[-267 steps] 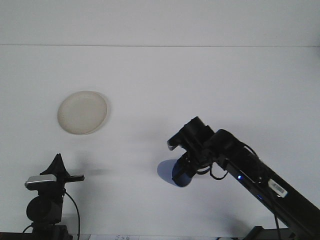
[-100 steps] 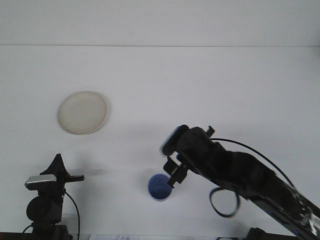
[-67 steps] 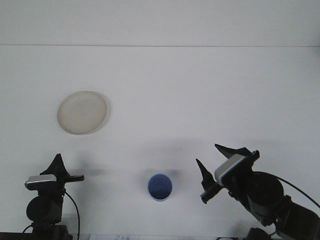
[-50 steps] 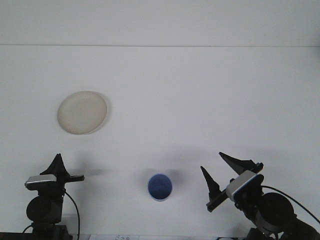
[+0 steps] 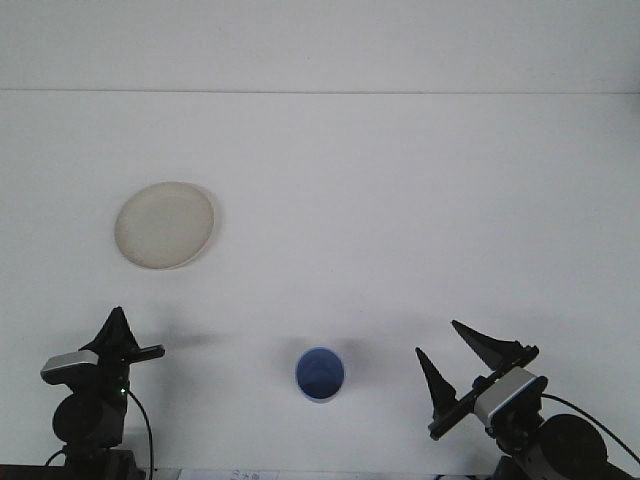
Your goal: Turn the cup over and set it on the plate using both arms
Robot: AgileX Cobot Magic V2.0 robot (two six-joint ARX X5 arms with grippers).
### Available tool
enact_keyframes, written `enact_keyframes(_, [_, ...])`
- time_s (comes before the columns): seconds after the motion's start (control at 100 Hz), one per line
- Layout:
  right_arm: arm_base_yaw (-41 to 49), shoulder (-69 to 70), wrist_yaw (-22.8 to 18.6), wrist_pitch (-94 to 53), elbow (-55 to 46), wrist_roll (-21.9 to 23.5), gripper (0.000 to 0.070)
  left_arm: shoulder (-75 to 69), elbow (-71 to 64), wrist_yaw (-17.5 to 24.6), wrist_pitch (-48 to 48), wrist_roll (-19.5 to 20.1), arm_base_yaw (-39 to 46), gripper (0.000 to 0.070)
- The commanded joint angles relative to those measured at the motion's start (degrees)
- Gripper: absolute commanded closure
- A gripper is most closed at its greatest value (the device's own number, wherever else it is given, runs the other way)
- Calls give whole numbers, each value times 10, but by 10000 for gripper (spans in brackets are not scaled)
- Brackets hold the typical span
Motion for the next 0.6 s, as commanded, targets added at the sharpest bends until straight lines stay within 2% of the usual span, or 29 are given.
enact_keyframes(0.0, [7, 0, 2, 1, 2, -1, 244, 0, 6, 23, 3, -61, 1, 688])
enact_keyframes(0.05, [7, 0, 2, -3, 2, -1, 244, 2, 29, 51, -5, -62, 1, 688])
enact_keyframes(0.16, [7, 0, 2, -9, 2, -1, 244, 24, 97, 64, -41, -73, 1, 688])
enact_keyframes(0.25, [7, 0, 2, -12, 2, -1, 244, 67, 176, 90, -96, -62, 1, 662])
enact_keyframes(0.32, [7, 0, 2, -14, 2, -1, 244, 113, 240, 145, -139, -35, 1, 481])
enact_keyframes(0.33, [7, 0, 2, -14, 2, -1, 244, 123, 253, 158, -148, -29, 0, 436])
enact_keyframes(0.38, [7, 0, 2, -16, 2, -1, 244, 159, 296, 209, -175, -9, -1, 325])
enact_keyframes(0.5, [7, 0, 3, -24, 2, -1, 244, 248, 386, 330, -236, 24, -11, 314])
enact_keyframes(0.59, [7, 0, 2, -28, 2, -1, 244, 317, 448, 397, -290, 41, -31, 314])
